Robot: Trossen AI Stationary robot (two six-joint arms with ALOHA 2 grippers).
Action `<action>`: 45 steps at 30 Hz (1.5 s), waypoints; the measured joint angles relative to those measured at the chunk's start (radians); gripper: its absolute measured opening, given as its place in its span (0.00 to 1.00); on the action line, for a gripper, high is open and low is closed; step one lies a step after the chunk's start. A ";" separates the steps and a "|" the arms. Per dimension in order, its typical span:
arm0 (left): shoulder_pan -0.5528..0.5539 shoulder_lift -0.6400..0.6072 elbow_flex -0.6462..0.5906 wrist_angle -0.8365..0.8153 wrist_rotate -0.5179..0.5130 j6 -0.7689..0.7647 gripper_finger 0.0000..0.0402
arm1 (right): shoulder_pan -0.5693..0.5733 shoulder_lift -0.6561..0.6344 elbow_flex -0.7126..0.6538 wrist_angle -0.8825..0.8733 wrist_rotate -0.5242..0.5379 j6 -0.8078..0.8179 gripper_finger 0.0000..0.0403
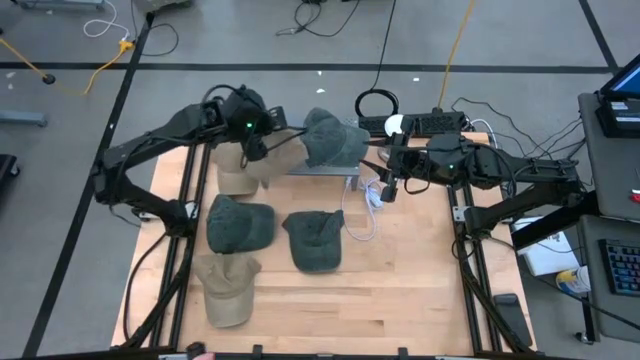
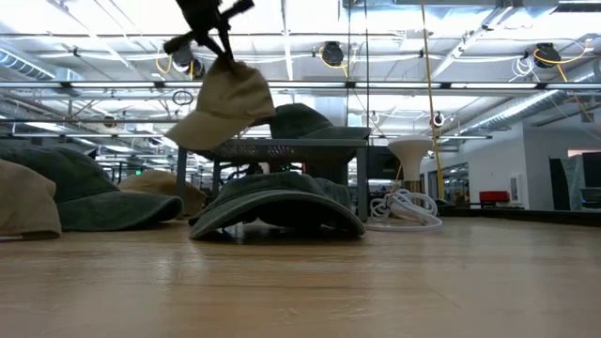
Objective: Pick & Place hat
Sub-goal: Put the right brown cap on the shelf
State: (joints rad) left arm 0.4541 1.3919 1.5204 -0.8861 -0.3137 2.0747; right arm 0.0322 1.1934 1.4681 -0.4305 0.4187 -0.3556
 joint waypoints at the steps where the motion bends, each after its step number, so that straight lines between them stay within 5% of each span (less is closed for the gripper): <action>1: 0.010 0.015 0.000 -0.002 0.001 0.001 0.00 | 0.000 0.000 0.000 0.000 0.000 0.000 0.42; 13: 0.083 0.128 0.000 0.258 0.022 0.130 0.00 | 0.000 0.000 0.000 0.000 -0.004 0.003 0.42; 23: 0.102 0.128 0.000 0.231 0.089 0.172 0.01 | 0.000 0.000 0.000 0.000 -0.004 0.003 0.42; 30: 0.113 0.153 -0.001 0.154 0.154 0.126 0.06 | 0.000 0.000 0.000 0.000 -0.005 0.003 0.42; 45: 0.115 0.184 0.001 0.210 0.104 -0.067 0.13 | 0.000 0.000 0.000 0.000 -0.005 0.003 0.42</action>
State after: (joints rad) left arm 0.5693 1.5757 1.5211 -0.6759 -0.2099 2.0077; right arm 0.0326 1.1934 1.4681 -0.4305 0.4137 -0.3531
